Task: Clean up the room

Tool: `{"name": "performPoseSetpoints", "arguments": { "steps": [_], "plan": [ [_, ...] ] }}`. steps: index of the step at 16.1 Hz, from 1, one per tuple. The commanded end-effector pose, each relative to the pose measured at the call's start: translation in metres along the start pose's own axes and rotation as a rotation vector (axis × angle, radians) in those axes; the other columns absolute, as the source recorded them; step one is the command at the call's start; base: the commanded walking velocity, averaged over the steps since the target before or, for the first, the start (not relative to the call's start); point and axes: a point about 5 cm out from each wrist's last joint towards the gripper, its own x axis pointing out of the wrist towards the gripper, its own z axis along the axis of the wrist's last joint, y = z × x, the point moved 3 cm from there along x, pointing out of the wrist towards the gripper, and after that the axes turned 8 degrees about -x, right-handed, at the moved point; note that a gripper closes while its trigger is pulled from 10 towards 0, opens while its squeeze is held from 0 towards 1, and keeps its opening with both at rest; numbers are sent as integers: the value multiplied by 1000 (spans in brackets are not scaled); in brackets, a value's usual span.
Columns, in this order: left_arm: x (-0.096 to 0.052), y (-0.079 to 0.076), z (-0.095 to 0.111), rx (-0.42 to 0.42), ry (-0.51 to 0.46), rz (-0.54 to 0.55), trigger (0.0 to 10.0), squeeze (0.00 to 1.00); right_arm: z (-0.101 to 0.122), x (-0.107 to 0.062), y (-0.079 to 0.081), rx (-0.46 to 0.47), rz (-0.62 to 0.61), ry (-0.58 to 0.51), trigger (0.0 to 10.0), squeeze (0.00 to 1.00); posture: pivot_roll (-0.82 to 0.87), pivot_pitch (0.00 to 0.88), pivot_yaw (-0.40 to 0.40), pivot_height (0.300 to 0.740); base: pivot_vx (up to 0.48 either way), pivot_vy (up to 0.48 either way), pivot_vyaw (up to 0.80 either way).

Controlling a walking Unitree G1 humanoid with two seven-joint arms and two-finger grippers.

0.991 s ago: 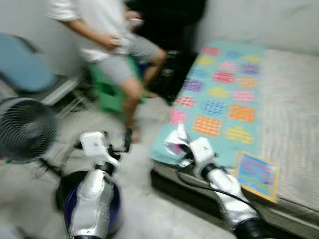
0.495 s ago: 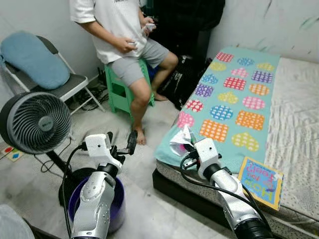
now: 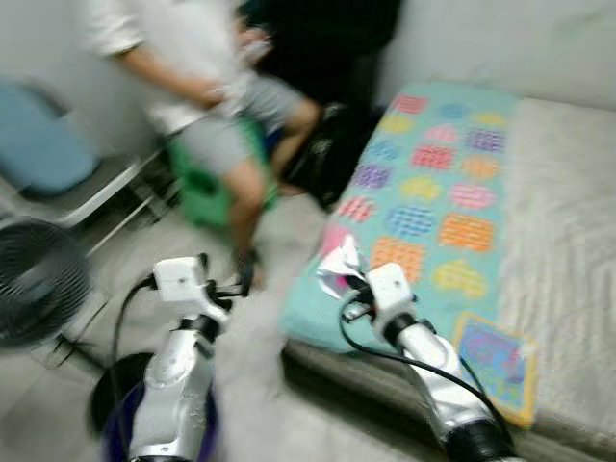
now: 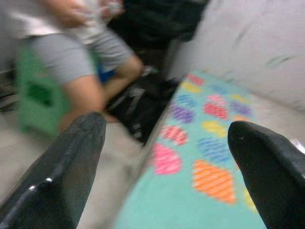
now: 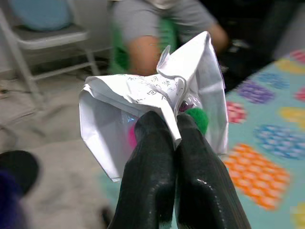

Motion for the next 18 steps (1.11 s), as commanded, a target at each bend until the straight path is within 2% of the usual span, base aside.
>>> {"name": "performPoseSetpoints", "arguments": {
  "steps": [1,4,5,14,16,18],
  "plan": [
    [-3,5,2,2,-3,10,10000,0,5,3,3,15,-2,-15,10000,0,-205,0,76,740,461,0,0],
    [-2,7,4,10,-4,15,10000,0,5,4,5,17,-7,-16,10000,0,-202,0,83,740,409,0,0],
    [-1,11,4,13,-4,48,10000,0,5,4,5,18,-8,-16,10000,0,-201,0,84,740,0,0,0],
    [-1,17,3,41,0,87,10000,0,5,5,5,12,-12,-18,10000,0,-190,0,80,740,0,0,0],
    [-1,17,3,43,0,89,10000,0,5,6,5,-14,-3,-21,10000,0,-189,0,78,740,0,0,0],
    [-1,17,2,45,0,90,10000,0,7,6,6,-43,8,-32,10000,0,-189,0,78,740,0,0,800]
  ]
}}
